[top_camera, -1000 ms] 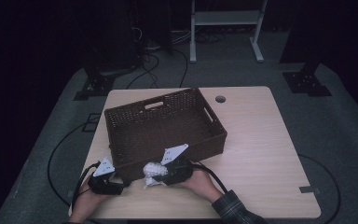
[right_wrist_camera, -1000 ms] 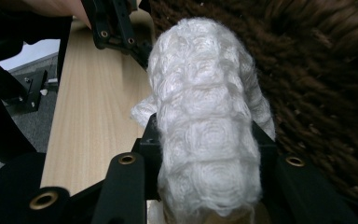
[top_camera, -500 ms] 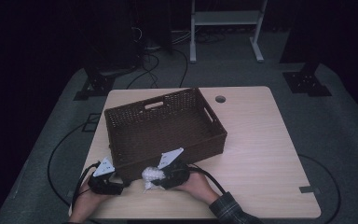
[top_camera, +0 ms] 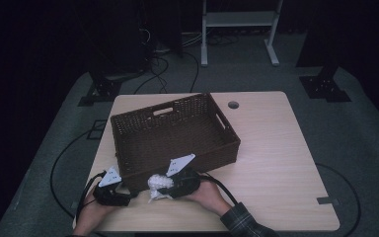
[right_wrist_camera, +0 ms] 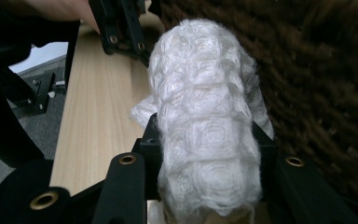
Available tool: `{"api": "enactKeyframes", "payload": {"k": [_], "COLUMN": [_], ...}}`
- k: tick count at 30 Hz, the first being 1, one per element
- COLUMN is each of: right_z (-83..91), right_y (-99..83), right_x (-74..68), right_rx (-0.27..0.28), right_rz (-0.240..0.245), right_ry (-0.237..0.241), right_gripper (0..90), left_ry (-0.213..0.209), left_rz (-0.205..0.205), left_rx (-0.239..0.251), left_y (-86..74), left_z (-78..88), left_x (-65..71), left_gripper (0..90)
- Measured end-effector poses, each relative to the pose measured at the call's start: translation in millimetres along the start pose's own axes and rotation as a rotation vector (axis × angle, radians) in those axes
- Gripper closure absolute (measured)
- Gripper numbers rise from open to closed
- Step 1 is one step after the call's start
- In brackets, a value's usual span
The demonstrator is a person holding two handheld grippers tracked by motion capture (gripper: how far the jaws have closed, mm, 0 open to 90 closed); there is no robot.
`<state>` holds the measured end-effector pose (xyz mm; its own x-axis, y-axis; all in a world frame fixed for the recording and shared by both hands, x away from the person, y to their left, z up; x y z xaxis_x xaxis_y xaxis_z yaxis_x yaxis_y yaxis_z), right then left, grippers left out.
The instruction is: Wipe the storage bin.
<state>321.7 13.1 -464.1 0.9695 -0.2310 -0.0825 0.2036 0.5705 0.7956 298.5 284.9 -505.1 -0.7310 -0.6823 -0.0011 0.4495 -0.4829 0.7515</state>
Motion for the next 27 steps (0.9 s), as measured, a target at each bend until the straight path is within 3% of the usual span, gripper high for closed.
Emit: {"api": "enactKeyframes", "payload": {"k": [15,27], "right_z": [11.3,-2.7], "right_y": [29.4,27.5], "right_x": [-10.1,-10.0], "right_rx": [0.046,0.027], "right_rz": [0.053,0.056], "right_ry": [0.002,0.013], "right_gripper": [60.3,60.4], "left_ry": [-0.001,-0.001], "left_rz": [-0.008,-0.003], "left_rx": [-0.009,-0.005], "left_y": [0.1,0.1], "left_z": [0.6,0.3], "left_x": [-0.5,-0.2], "left_gripper": [22.0,22.1]}}
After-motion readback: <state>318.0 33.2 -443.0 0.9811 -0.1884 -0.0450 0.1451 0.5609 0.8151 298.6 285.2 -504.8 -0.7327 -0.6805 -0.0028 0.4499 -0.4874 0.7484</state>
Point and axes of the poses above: each handheld gripper's, and its own axes: z roughly backward along the jaws, y roughly out of its top, x roughly to its right, the point moved 1 cm from there along -z, roughly forward along the jaws, and after that the axes turned 1 degree about -y, right-handed, at the moved point
